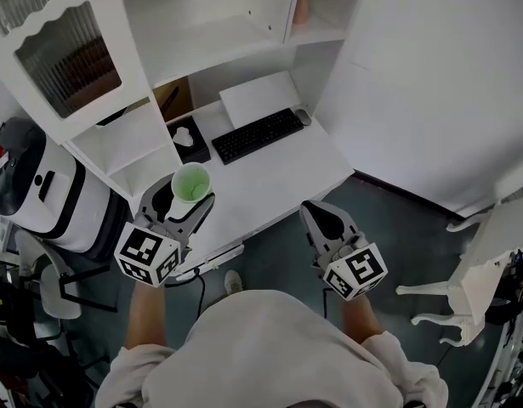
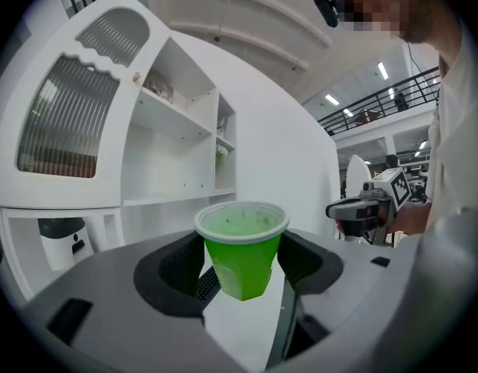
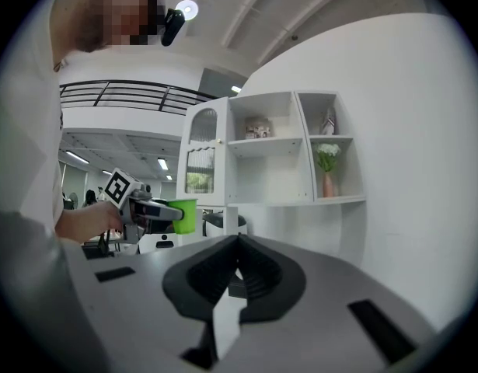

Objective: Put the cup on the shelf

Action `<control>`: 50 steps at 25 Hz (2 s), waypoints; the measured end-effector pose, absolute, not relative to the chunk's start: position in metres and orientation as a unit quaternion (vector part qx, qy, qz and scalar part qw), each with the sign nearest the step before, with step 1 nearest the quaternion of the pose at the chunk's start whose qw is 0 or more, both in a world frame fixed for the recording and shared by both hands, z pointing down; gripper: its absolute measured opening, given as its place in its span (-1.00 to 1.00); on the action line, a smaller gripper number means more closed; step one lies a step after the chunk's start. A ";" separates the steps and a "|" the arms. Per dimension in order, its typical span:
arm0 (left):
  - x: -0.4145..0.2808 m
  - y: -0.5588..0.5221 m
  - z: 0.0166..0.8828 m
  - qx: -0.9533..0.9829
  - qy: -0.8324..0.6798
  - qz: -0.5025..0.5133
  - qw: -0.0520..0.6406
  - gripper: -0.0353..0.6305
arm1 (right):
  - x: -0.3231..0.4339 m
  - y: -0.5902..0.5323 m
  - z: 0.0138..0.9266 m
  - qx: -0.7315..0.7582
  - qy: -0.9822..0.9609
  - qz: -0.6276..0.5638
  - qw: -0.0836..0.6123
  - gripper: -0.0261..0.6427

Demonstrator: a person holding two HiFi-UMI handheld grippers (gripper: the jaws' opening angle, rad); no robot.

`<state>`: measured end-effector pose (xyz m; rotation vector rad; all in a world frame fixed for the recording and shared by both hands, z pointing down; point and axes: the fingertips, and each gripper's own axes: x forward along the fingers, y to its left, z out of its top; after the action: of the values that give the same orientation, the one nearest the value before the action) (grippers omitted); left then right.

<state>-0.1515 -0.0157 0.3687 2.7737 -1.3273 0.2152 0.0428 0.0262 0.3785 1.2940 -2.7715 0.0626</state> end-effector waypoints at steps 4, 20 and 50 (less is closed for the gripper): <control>-0.161 -0.045 0.369 0.903 -0.424 0.069 0.030 -0.01 | 0.033 -0.001 0.378 0.430 -0.902 0.019 0.042 -0.91; -0.174 -0.115 0.377 0.914 -0.399 0.070 0.038 -0.01 | 0.017 -0.055 0.383 0.460 -0.887 0.018 0.041 -0.91; -0.130 -0.294 0.276 0.885 -0.460 0.070 -0.010 -0.01 | 0.097 -0.187 0.392 0.427 -0.903 0.036 0.026 -0.91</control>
<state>-0.1303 -0.2938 0.2756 2.7991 -1.4539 0.2214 0.0968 -0.1875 0.3916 1.3196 -2.7920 0.1126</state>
